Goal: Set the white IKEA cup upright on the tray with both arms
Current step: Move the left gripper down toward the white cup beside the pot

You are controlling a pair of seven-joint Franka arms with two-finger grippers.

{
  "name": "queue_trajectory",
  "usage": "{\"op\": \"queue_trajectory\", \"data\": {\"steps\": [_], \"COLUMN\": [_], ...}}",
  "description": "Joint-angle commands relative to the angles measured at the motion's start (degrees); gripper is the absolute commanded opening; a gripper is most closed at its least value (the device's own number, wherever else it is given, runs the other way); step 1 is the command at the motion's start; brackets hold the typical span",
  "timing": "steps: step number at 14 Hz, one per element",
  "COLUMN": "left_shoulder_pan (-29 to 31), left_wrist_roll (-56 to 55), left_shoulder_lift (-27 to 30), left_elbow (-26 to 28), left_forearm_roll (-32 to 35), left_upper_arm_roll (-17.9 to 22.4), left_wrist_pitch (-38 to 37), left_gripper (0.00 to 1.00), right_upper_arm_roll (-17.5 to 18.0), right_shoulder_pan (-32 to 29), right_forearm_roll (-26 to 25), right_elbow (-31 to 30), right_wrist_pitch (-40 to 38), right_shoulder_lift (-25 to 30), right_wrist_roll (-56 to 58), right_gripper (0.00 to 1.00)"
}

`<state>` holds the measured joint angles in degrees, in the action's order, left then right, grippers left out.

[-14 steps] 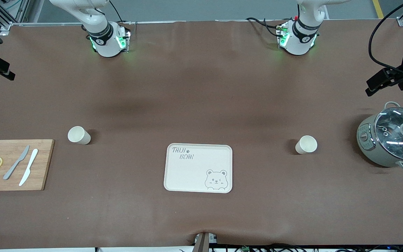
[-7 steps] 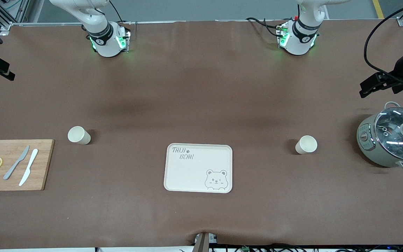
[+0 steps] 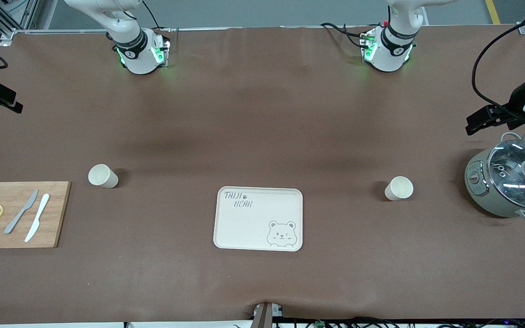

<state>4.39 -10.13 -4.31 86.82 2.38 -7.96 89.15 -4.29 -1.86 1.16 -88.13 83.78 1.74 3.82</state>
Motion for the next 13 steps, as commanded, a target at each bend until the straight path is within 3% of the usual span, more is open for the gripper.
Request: {"op": "queue_trajectory", "data": {"steps": [1, 5, 13], "left_shoulder_pan": [0.36, 0.79, 0.53], "left_wrist_roll": [-0.33, -0.42, -3.84], "left_shoulder_lift": [-3.84, -5.52, -16.15], "left_elbow": [-0.43, 5.36, 6.69], "left_forearm_roll": [-0.44, -0.44, -1.15], "left_upper_arm_roll": [0.05, 0.05, -0.21], "left_wrist_pitch": [2.51, 12.87, 22.89], "left_gripper": [1.00, 1.00, 1.00], "right_upper_arm_roll": [0.77, 0.77, 0.77], "right_shoulder_pan": [-1.04, -1.21, -1.56], "right_forearm_roll": [0.16, 0.51, 0.16], "right_elbow": [1.82, 2.88, 2.97], "right_wrist_pitch": [0.16, 0.33, 2.71], "right_shoulder_lift": [-2.87, -3.94, -9.55], "right_wrist_roll": [0.31, -0.13, 0.66], "right_gripper": [1.00, 1.00, 1.00]}}
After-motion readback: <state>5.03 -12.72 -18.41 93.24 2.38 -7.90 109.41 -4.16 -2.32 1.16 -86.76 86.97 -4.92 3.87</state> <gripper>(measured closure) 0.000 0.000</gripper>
